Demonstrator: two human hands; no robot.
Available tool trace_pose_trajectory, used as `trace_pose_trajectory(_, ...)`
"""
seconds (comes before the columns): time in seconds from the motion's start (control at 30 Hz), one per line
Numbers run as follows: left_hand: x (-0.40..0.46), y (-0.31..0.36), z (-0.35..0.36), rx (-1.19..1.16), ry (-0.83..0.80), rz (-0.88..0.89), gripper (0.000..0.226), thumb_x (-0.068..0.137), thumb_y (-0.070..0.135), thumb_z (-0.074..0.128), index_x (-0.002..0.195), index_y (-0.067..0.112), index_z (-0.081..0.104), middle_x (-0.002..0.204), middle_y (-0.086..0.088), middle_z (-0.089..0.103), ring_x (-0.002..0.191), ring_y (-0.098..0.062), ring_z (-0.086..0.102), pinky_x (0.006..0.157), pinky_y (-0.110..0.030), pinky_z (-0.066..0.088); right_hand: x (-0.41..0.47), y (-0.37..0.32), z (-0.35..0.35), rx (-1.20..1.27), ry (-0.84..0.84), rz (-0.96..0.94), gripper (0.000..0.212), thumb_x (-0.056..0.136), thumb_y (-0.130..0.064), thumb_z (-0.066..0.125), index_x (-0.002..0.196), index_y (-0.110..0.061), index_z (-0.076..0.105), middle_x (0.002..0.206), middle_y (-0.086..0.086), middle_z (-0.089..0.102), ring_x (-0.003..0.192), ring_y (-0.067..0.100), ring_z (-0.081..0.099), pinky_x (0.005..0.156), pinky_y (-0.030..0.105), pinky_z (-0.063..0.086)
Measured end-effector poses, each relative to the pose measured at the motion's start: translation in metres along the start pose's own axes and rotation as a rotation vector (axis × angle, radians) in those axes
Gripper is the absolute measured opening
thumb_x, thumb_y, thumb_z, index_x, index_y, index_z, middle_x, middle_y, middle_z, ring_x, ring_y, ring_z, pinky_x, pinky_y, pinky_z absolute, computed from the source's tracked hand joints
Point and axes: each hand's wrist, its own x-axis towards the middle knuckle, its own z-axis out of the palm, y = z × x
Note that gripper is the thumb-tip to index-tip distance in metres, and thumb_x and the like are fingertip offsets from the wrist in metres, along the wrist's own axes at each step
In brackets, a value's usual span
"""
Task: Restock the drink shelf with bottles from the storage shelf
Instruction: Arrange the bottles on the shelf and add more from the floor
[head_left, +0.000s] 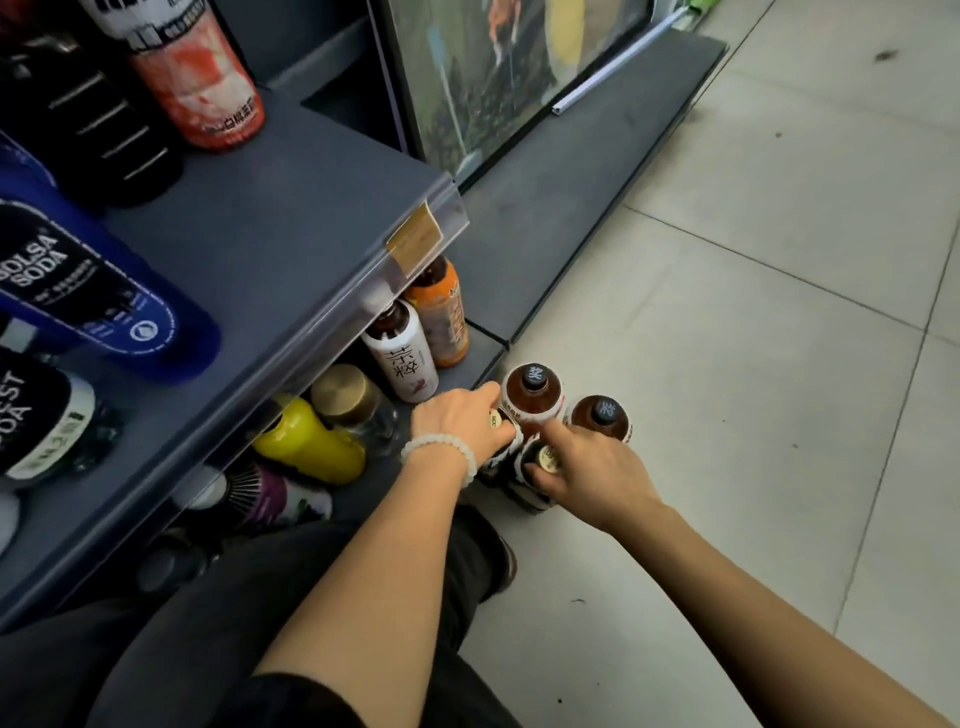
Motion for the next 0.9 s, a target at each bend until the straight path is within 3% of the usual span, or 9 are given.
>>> trace_pose_trajectory(0.17, -0.036, 0.008, -0.009, -0.067, 0.024, -0.043, 0.019, 0.082, 0.039, 0.052, 0.084, 0.026, 0.039, 0.095, -0.009, 0.063, 0.082, -0.03, 0.052, 0.068, -0.032, 0.039, -0.029, -0.003, -0.014, -0.004, 0.014, -0.019, 0.03, 0.087, -0.043, 0.049, 0.103, -0.018, 0.048, 0.104, 0.003, 0.063, 0.096, 0.028, 0.058, 0.066, 0.034, 0.04)
trace_pose_trajectory(0.37, -0.084, 0.014, -0.054, -0.07, 0.2, -0.083, 0.024, 0.08, 0.043, 0.052, 0.087, 0.023, 0.043, 0.091, -0.007, 0.061, 0.084, -0.029, 0.055, 0.07, -0.034, 0.046, -0.061, -0.024, -0.066, -0.028, 0.116, -0.078, 0.029, 0.087, -0.042, 0.049, 0.1, -0.017, 0.051, 0.102, 0.007, 0.064, 0.097, 0.031, 0.058, 0.065, 0.033, 0.036)
trace_pose_trajectory(0.6, -0.127, 0.017, -0.136, -0.118, 0.383, -0.141, 0.036, 0.081, 0.046, 0.053, 0.104, 0.018, 0.057, 0.104, -0.009, 0.064, 0.098, -0.032, 0.06, 0.078, -0.036, 0.047, -0.076, -0.055, -0.144, 0.023, 0.26, -0.118, 0.03, 0.083, -0.044, 0.052, 0.096, -0.017, 0.053, 0.092, 0.008, 0.066, 0.091, 0.032, 0.059, 0.069, 0.035, 0.047)
trace_pose_trajectory(0.7, -0.137, 0.006, -0.183, -0.189, 0.437, -0.189, 0.029, 0.079, 0.049, 0.055, 0.094, 0.024, 0.057, 0.1, -0.005, 0.063, 0.097, -0.03, 0.059, 0.074, -0.033, 0.044, -0.07, -0.071, -0.18, 0.055, 0.349, -0.136, 0.029, 0.084, -0.046, 0.052, 0.092, -0.017, 0.053, 0.087, 0.004, 0.065, 0.086, 0.029, 0.059, 0.064, 0.034, 0.045)
trace_pose_trajectory(0.83, -0.145, -0.004, -0.249, -0.169, 0.487, -0.127, 0.022, 0.074, 0.051, 0.058, 0.074, 0.03, 0.051, 0.091, 0.0, 0.063, 0.087, -0.024, 0.057, 0.068, -0.03, 0.043, -0.056, -0.102, -0.235, 0.075, 0.449, -0.196, 0.03, 0.085, -0.043, 0.054, 0.083, -0.013, 0.05, 0.079, 0.006, 0.063, 0.08, 0.029, 0.057, 0.06, 0.034, 0.04)
trace_pose_trajectory(0.9, -0.147, -0.011, -0.284, -0.163, 0.524, -0.118, 0.023, 0.073, 0.052, 0.058, 0.073, 0.03, 0.051, 0.088, 0.002, 0.062, 0.085, -0.023, 0.058, 0.068, -0.03, 0.044, -0.046, -0.119, -0.262, 0.063, 0.492, -0.236, 0.03, 0.085, -0.042, 0.055, 0.083, -0.012, 0.051, 0.078, 0.006, 0.061, 0.08, 0.029, 0.056, 0.059, 0.034, 0.038)
